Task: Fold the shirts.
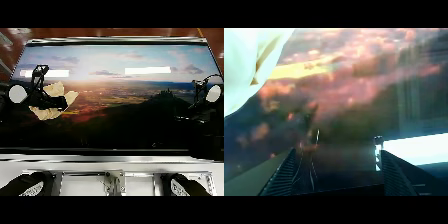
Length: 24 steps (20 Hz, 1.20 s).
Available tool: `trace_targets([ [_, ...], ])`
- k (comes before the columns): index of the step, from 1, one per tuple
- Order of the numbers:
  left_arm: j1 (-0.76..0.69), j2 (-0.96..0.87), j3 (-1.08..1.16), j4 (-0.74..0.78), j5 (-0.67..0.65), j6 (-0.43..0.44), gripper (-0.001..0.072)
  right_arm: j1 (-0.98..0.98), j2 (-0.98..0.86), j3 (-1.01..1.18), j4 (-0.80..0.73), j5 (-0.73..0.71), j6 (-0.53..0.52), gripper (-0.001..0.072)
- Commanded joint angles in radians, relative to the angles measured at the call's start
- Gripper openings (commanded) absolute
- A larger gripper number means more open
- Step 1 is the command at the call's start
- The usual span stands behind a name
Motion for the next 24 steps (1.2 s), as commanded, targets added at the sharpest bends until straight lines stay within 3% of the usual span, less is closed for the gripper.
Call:
trace_targets([
  [1, 0.0, 0.0, 0.0, 0.0, 0.0, 0.0, 0.0582, 0.0, 0.001, 0.0, 0.003, -0.064, 0.0, 0.0664],
  [4, 0.0, -0.002, 0.0, -0.003, 0.031, 0.0, 0.0582, 0.0, 0.001, 0.0, 0.004, -0.174, 0.0, 0.0665],
  [9, 0.002, -0.008, 0.0, 0.011, 0.116, 0.008, 0.0582, 0.0, 0.001, -0.001, 0.042, -0.075, 0.0, 0.0664],
  [13, 0.016, -0.024, 0.001, 0.19, 0.115, 0.008, 0.0592, 0.0, 0.001, -0.001, 0.14, -0.031, 0.0, 0.0665],
  [15, 0.084, -0.043, 0.004, 0.247, 0.114, 0.007, 0.0713, 0.0, 0.001, -0.001, 0.165, -0.011, 0.0, 0.0665],
  [20, 0.412, -0.238, 0.056, 0.106, 0.109, 0.021, 0.0715, 0.0, 0.001, -0.001, 0.201, 0.043, 0.002, 0.0665],
  [24, 0.518, -0.449, 0.11, 0.024, 0.133, 0.034, 0.0715, 0.0, 0.001, -0.001, 0.219, 0.078, 0.006, 0.0664],
])
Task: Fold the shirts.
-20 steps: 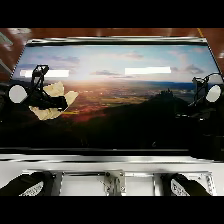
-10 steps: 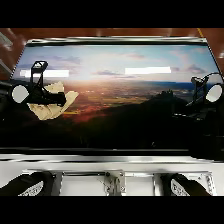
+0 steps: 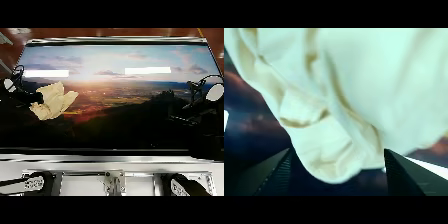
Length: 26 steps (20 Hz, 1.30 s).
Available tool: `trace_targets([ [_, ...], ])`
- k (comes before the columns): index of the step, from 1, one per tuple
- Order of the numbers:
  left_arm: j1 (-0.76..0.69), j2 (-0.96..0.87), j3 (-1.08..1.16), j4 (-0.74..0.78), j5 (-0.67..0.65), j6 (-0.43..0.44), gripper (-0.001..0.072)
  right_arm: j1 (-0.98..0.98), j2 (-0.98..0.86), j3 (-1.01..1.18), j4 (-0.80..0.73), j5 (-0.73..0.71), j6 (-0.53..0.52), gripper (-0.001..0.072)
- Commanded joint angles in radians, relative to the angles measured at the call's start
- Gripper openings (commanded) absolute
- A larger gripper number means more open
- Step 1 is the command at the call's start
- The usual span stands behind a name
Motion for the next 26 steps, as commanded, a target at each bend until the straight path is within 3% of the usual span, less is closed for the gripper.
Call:
trace_targets([
  [1, 0.088, -0.176, 0.05, -0.071, 0.029, 0.012, 0.0715, 0.0, 0.001, 0.0, 0.019, 0.034, 0.014, 0.0665],
  [6, 0.081, -0.29, 0.112, -0.204, 0.131, 0.012, 0.0709, 0.0, 0.001, 0.0, 0.019, 0.032, 0.085, 0.0664],
  [7, 0.082, -0.291, 0.117, -0.236, 0.15, 0.012, 0.066, 0.0, 0.001, 0.0, 0.019, 0.032, 0.091, 0.0665],
  [9, 0.082, -0.289, 0.14, -0.274, 0.141, 0.03, 0.005, 0.0, 0.001, 0.0, 0.019, 0.032, 0.095, 0.0664],
  [11, 0.082, -0.27, 0.176, -0.348, 0.095, 0.047, 0.0031, 0.0, 0.001, 0.0, 0.019, 0.034, 0.095, 0.0665],
  [13, 0.079, -0.211, 0.213, -0.439, 0.045, 0.128, 0.0031, 0.0, 0.001, 0.0, 0.017, 0.04, 0.089, 0.0664],
  [17, 0.032, 0.052, 0.224, -0.497, -0.044, 0.212, 0.0031, 0.0, 0.001, 0.0, -0.019, 0.018, 0.011, 0.0664],
  [20, -0.08, 0.265, 0.223, -0.497, -0.135, 0.207, 0.0031, 0.0, 0.001, 0.0, -0.056, 0.013, -0.047, 0.0664],
  [22, -0.192, 0.362, 0.217, -0.497, -0.166, 0.159, 0.0031, 0.0, 0.001, 0.0, -0.07, 0.027, -0.07, 0.0664],
  [26, -0.496, 0.415, 0.156, -0.497, -0.149, 0.063, 0.0031, 0.0, 0.001, 0.0, -0.083, 0.149, -0.193, 0.0664],
])
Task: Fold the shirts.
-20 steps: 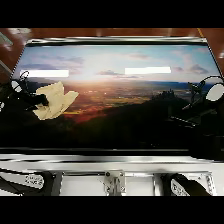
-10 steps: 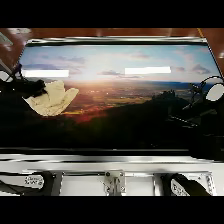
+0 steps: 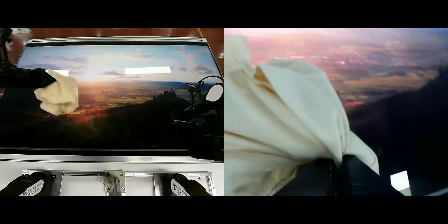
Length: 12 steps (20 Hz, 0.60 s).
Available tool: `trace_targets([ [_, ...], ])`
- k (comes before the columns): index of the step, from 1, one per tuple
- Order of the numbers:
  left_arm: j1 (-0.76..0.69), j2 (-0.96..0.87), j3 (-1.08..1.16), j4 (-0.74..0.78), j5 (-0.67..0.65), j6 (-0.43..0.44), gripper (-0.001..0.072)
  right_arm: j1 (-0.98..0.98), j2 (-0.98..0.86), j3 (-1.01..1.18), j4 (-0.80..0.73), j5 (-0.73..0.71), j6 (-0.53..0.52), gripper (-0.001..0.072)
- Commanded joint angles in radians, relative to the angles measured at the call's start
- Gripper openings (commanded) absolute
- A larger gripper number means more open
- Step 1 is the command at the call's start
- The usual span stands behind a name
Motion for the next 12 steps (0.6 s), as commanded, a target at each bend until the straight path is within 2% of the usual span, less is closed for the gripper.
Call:
trace_targets([
  [1, -0.267, 0.046, -0.059, -0.005, 0.036, -0.074, 0.0032, 0.0, 0.001, 0.0, -0.039, 0.114, -0.097, 0.0664],
  [5, -0.583, -0.085, -0.165, -0.017, 0.348, -0.166, 0.0032, 0.0, 0.005, 0.0, -0.06, 0.211, -0.1, 0.0664],
  [8, -0.754, -0.259, -0.166, -0.065, 0.515, -0.169, 0.0039, 0.0, 0.016, 0.0, -0.06, 0.207, -0.1, 0.0664],
  [9, -0.782, -0.309, -0.164, -0.069, 0.538, -0.169, 0.0289, 0.0, 0.015, 0.0, -0.063, 0.208, -0.1, 0.0664],
  [10, -0.782, -0.343, -0.158, -0.069, 0.519, -0.185, 0.0686, 0.0, 0.015, 0.0, -0.06, 0.206, -0.099, 0.0664],
  [12, -0.702, -0.359, -0.137, -0.058, 0.35, -0.188, 0.0707, 0.0, 0.015, 0.0, -0.062, 0.193, -0.1, 0.0664],
])
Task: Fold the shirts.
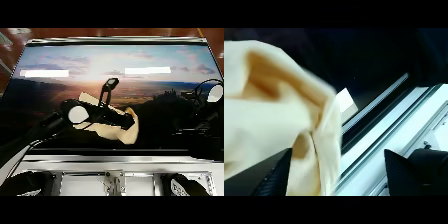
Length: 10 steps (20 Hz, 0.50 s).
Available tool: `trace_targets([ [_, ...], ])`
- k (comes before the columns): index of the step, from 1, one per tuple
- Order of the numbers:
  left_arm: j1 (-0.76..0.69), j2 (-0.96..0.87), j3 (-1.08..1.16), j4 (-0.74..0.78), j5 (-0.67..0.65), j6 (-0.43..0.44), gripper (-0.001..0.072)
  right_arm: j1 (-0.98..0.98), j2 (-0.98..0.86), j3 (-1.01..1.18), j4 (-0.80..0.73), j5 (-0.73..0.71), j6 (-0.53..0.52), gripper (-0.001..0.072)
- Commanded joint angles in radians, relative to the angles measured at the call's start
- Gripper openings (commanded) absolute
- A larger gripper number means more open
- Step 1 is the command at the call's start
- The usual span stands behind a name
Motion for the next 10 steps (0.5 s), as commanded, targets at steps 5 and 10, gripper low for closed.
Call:
trace_targets([
  [5, 0.424, 0.059, -0.003, 0.265, -0.496, 0.078, 0.0702, 0.0, 0.001, -0.003, -0.003, -0.101, 0.006, 0.0664],
  [10, 0.819, 0.11, -0.235, 0.042, -0.523, 0.118, 0.0706, -0.001, 0.001, -0.132, 0.031, -0.231, 0.036, 0.0664],
])
